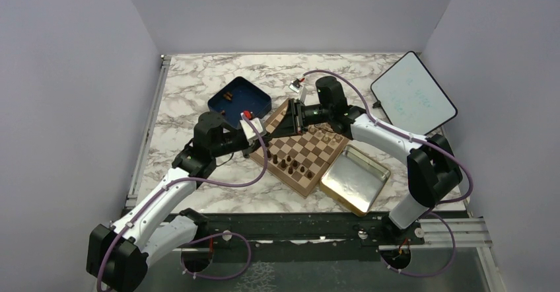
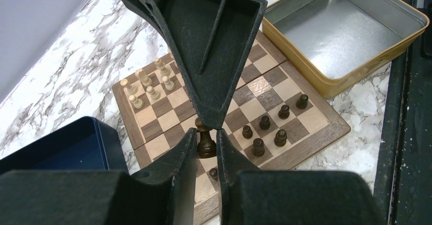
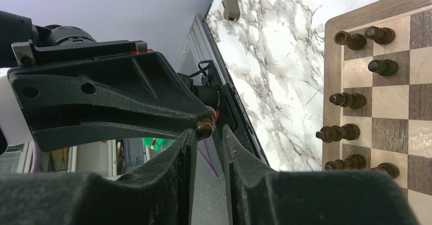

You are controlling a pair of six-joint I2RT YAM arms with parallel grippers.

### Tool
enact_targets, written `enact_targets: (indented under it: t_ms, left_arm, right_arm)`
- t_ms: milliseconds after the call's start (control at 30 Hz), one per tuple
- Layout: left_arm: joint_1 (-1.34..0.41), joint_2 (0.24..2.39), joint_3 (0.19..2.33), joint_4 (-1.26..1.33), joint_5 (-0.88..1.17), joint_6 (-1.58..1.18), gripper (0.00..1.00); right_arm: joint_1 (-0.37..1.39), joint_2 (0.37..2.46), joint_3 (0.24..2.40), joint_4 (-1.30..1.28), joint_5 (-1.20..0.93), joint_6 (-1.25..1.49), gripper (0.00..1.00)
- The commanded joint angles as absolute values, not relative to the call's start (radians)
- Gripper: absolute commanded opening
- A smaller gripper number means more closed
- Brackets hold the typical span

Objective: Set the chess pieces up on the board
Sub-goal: Place the chess piece on the chessboard.

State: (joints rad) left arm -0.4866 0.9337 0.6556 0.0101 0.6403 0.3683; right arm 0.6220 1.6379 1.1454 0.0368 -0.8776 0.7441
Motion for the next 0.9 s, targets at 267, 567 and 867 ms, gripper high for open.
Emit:
enact_targets:
  t_ms: [267, 567, 867]
  left_arm:
    - [-0.492, 0.920, 0.644, 0.037, 0.693, 0.394, 0.17]
    - [-0.492, 0.916, 0.645, 0.039, 0.645, 0.379, 0.21]
    - [-0.492, 0.899, 0.652, 0.019, 0.509, 0.313, 0.99]
  right_arm:
    - [0.629, 1.664, 1.150, 0.133, -0.908, 0.795, 0.24]
    - [0.629, 1.651, 1.114, 0.174, -0.908, 0.814, 0.10]
    - [0.622, 1.596, 1.119, 0.068, -0.719, 0.737, 0.09]
